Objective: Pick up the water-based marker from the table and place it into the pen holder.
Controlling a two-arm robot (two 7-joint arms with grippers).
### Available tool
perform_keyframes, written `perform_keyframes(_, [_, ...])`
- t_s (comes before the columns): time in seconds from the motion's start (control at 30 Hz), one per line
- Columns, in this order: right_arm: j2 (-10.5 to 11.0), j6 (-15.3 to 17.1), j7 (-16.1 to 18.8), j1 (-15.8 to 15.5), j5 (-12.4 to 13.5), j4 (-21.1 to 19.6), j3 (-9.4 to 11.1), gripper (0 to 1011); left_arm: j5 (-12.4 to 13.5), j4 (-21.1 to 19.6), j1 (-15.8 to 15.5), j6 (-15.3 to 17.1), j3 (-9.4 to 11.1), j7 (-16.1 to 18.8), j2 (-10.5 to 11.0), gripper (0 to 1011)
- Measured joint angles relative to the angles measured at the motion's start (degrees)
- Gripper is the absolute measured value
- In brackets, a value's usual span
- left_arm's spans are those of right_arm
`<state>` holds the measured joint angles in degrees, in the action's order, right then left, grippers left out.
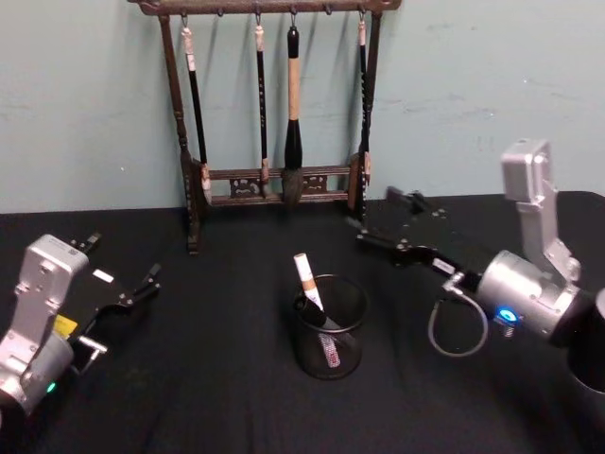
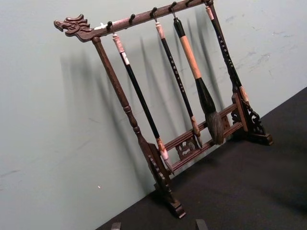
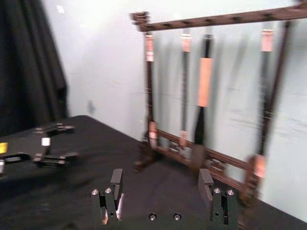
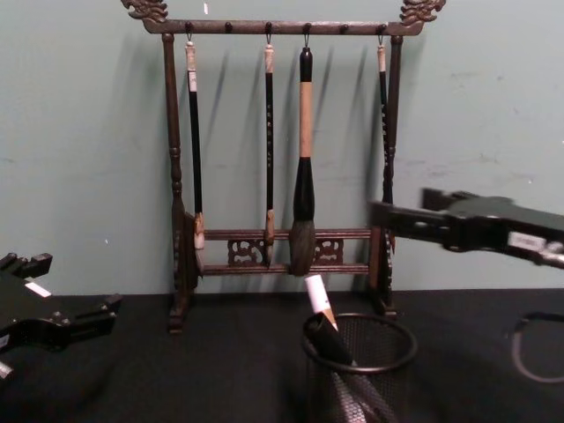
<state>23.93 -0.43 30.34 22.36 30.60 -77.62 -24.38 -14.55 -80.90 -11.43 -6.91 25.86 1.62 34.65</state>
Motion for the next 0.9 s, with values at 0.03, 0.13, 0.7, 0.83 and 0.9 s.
perform_keyframes(0.03, [0.63, 0.11, -1.83, -1.16, -0.13, -0.81, 1.09, 1002, 0.0, 0.0, 0.0, 0.0, 0.0, 0.0, 0.0, 1008])
perform_keyframes(0.13, [0.63, 0.11, -1.83, -1.16, -0.13, -0.81, 1.09, 1002, 0.0, 0.0, 0.0, 0.0, 0.0, 0.0, 0.0, 1008])
perform_keyframes(0.7, [-2.16, -5.86, -17.11, -8.67, -13.77, 4.57, 7.06, 1003, 0.0, 0.0, 0.0, 0.0, 0.0, 0.0, 0.0, 1006])
perform_keyframes(0.83, [-2.06, -5.9, -17.08, -8.66, -13.69, 4.39, 7.09, 1003, 0.0, 0.0, 0.0, 0.0, 0.0, 0.0, 0.0, 1008])
perform_keyframes(0.9, [-2.04, -5.92, -17.07, -8.65, -13.64, 4.32, 7.1, 1003, 0.0, 0.0, 0.0, 0.0, 0.0, 0.0, 0.0, 1008])
